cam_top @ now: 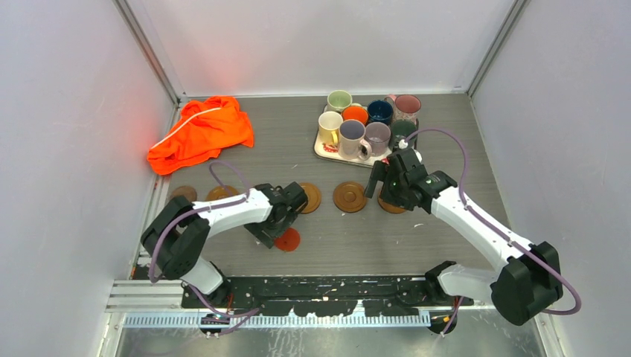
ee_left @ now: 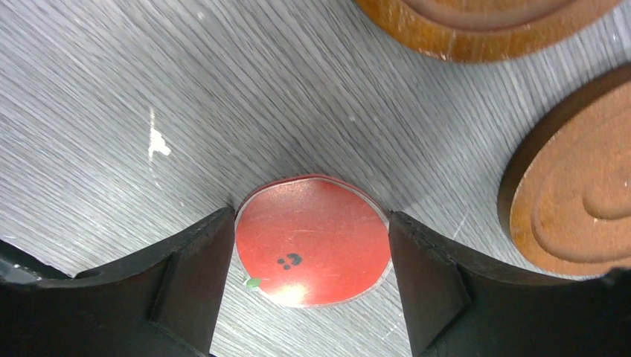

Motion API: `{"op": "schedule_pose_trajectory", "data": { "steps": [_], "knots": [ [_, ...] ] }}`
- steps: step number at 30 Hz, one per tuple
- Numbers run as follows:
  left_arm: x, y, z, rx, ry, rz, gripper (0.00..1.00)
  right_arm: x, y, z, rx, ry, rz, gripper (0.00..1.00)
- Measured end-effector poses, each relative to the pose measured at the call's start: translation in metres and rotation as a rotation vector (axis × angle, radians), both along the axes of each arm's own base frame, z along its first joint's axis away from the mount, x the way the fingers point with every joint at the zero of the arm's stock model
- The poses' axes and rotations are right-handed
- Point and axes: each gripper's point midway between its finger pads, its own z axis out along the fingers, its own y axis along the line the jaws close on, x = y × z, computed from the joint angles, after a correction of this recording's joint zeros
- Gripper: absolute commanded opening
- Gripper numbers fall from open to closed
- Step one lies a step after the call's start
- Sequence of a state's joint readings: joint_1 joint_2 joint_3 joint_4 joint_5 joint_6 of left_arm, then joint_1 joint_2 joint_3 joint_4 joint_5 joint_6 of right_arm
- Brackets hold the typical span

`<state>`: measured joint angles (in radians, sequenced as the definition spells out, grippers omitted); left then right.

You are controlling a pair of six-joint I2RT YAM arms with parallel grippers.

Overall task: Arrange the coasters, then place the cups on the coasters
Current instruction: Move the coaster to the center of the board.

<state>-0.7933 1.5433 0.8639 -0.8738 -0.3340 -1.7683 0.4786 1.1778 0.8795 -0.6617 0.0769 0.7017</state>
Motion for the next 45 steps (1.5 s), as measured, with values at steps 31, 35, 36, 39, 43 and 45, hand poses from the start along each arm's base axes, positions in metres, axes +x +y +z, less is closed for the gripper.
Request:
{"op": "schedule_pose_trajectory", "data": {
  "steps": [31, 35, 36, 39, 43, 45],
  "knots": [
    [0.074, 0.116, 0.204, -0.054, -0.517, -0.339, 1.00, -0.084, 0.247, -0.046, -0.233, -0.112, 0.915, 1.00],
    [0.077, 0.116, 0.212, -0.063, -0.529, -0.382, 1.00, -0.091, 0.263, -0.064, -0.276, -0.106, 0.990, 1.00],
    [0.078, 0.116, 0.213, -0.066, -0.530, -0.387, 1.00, -0.090, 0.265, -0.067, -0.284, -0.105, 1.000, 1.00],
    [0.080, 0.117, 0.213, -0.077, -0.524, -0.398, 1.00, -0.086, 0.273, -0.074, -0.305, -0.106, 1.022, 1.00],
    [0.080, 0.117, 0.211, -0.096, -0.519, -0.410, 1.00, -0.083, 0.278, -0.080, -0.326, -0.103, 1.044, 1.00],
    [0.081, 0.116, 0.211, -0.104, -0.518, -0.416, 1.00, -0.083, 0.278, -0.083, -0.337, -0.097, 1.052, 1.00]
  ]
}}
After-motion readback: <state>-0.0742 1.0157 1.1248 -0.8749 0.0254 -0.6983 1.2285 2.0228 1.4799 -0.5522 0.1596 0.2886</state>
